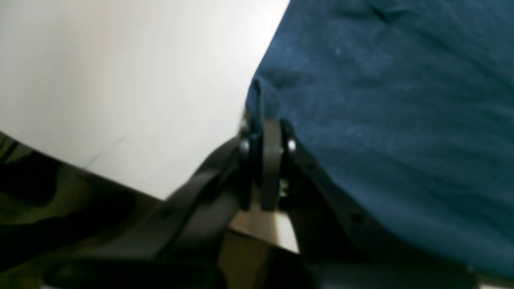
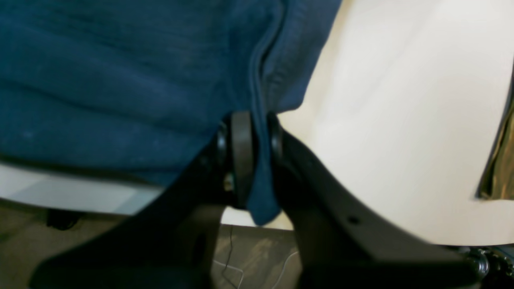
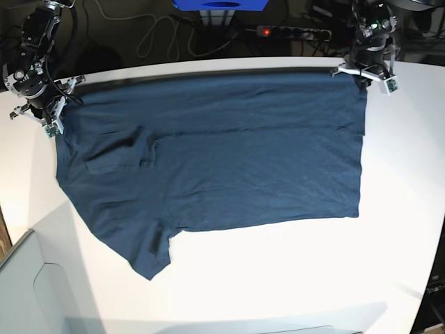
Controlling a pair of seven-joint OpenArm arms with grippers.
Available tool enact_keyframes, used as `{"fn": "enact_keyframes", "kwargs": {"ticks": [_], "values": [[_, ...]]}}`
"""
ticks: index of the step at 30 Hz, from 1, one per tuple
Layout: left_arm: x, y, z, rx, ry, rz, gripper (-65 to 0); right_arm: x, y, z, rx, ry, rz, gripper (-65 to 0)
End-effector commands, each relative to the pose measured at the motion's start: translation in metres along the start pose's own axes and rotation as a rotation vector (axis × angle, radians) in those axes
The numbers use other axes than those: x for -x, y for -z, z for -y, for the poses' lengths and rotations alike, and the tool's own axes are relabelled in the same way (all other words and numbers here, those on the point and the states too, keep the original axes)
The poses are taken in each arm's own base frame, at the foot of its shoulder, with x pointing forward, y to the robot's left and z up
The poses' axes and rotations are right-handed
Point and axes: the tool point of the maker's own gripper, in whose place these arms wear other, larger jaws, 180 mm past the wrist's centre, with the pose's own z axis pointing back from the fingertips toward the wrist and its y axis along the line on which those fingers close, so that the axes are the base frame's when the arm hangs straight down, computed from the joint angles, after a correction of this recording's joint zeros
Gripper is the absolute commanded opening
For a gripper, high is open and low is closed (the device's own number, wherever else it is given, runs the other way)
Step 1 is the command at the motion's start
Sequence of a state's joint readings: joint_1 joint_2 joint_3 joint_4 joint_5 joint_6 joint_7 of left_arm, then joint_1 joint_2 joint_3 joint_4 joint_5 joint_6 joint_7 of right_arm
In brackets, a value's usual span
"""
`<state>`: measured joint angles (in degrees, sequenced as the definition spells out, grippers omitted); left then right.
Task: Fold the T-shirt properly
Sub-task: 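Release and move both grippers along the shirt sides toward the hem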
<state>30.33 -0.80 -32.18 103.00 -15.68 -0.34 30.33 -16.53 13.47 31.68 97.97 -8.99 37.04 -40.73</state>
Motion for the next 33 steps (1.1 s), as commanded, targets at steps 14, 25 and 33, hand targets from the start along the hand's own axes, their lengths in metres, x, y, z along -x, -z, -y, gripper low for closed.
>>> {"fn": "enact_keyframes", "kwargs": {"ticks": [14, 25, 33], "values": [[-0.025, -0.016, -0.013, -0.045, 0.012, 0.044, -43.0, -0.011, -0.011, 0.015, 0.045, -0.038, 0.031, -21.0], [-0.108, -0.026, 0.005, -0.024, 0.008, 0.281, -31.9, -0.088, -0.027, 0.045, 0.152, -0.026, 0.221, -21.0], [-0.19, 0.012, 0.034, 0.062, -0.038, 0.416, -31.7, -0.175, 0.009, 0.048, 0.064, 0.001, 0.325, -21.0]]}}
